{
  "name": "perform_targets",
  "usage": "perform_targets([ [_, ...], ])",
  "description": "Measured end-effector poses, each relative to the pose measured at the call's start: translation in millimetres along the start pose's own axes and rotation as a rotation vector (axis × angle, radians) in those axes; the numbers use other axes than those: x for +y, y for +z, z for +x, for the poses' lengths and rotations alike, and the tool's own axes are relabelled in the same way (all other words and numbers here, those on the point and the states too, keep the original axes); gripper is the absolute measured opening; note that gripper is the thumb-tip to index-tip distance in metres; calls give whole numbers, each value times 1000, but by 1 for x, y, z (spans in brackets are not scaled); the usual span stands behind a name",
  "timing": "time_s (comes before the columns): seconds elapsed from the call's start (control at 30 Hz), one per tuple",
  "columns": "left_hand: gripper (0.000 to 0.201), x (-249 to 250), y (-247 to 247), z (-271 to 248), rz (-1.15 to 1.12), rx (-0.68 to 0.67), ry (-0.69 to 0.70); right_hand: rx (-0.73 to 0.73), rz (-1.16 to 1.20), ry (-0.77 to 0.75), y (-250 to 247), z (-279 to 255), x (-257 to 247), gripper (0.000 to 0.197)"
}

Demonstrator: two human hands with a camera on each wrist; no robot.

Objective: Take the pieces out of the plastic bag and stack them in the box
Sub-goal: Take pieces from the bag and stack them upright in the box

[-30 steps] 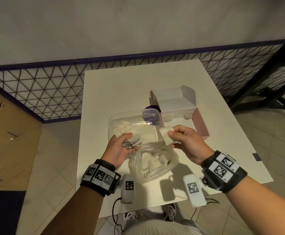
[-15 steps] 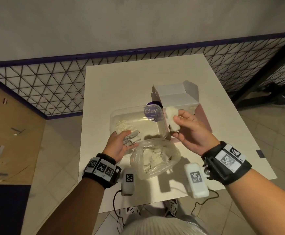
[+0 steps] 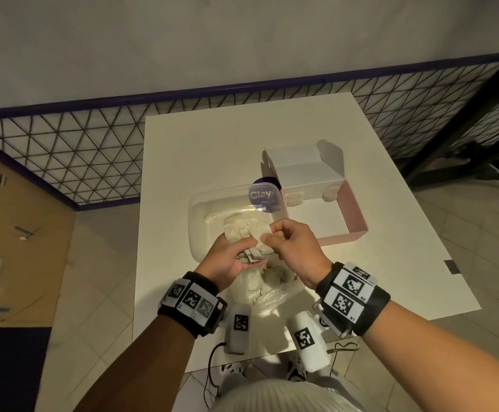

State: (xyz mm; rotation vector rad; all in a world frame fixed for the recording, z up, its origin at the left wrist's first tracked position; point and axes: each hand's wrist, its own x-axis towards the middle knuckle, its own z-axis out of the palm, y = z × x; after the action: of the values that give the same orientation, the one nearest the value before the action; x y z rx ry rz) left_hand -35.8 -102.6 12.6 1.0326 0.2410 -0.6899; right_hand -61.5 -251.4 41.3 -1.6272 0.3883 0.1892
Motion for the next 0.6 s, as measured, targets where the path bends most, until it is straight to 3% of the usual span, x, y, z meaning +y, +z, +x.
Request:
perform_targets([
  [0.2,44,0,3,0,-12,26,7,98,-22,5,-1,3,6,14],
  [0.37,17,2,7,2,58,38,58,56,33,36,-1,3,4,13],
  [0.5,21,3,6,0,59,15,91,30,50,81,-2,5,5,23],
  [0.6,26,4,6,1,8,78,56,26,109,117,-4,5,3,13],
])
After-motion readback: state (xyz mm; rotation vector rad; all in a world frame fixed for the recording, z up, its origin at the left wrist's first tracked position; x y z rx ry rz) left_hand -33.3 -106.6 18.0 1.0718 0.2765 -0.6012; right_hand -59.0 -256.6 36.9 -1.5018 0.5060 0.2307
